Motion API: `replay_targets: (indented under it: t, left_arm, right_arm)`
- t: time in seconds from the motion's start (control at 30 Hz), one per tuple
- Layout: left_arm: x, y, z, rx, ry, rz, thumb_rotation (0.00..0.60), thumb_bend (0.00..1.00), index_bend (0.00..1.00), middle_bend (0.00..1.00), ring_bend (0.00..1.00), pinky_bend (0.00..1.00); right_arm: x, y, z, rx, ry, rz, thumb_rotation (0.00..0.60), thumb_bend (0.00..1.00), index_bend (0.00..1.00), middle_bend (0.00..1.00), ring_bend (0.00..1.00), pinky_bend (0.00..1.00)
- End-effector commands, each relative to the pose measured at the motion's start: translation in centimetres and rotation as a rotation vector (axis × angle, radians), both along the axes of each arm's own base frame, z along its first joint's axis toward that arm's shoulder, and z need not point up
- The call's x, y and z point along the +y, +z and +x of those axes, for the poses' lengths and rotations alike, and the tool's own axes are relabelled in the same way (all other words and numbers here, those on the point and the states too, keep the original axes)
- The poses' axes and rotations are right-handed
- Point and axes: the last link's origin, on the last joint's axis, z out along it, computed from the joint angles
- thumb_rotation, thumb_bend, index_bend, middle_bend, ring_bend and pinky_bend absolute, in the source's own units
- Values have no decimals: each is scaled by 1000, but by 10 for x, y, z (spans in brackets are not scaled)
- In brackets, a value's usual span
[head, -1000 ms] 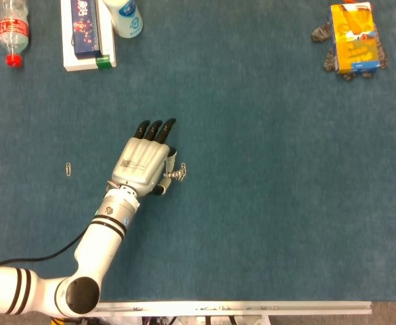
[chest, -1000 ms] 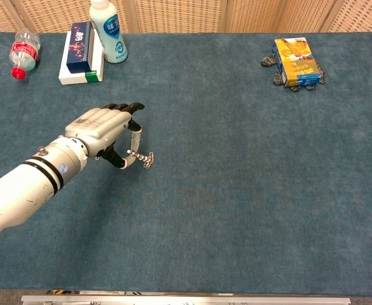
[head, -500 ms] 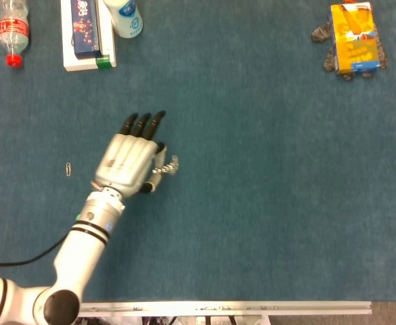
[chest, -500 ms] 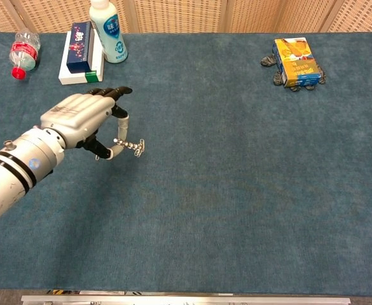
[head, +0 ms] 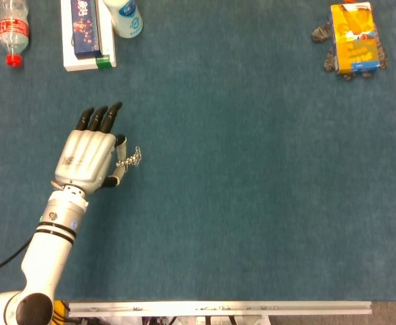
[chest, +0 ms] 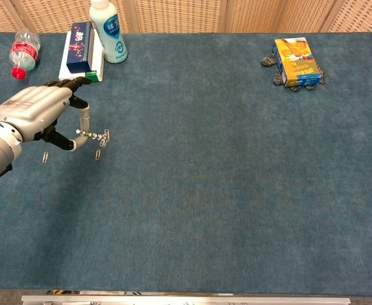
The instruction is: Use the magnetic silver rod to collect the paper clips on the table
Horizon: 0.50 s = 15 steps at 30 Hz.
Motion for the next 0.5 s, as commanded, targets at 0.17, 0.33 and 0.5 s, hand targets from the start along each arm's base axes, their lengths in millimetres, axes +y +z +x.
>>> replay_targets:
  t: [0.17, 0.33, 0.5]
  left_arm:
    - [-2, -3, -8, 4, 14, -14, 600, 359, 612, 34, 0, 0]
    - [-3, -8, -13, 11, 22, -31, 600, 360, 612, 34, 0, 0]
    - [-5, -13, -18, 11, 34, -43, 600, 360, 612, 34, 0, 0]
  right_arm:
    - [-1, -2, 0, 0, -3, 5, 600, 369, 241, 156, 0, 9]
    - [0, -1, -1, 0, -9, 5, 600, 369, 241, 156, 0, 9]
    - [2, -1, -4, -2, -15, 4, 600, 369, 241, 156, 0, 9]
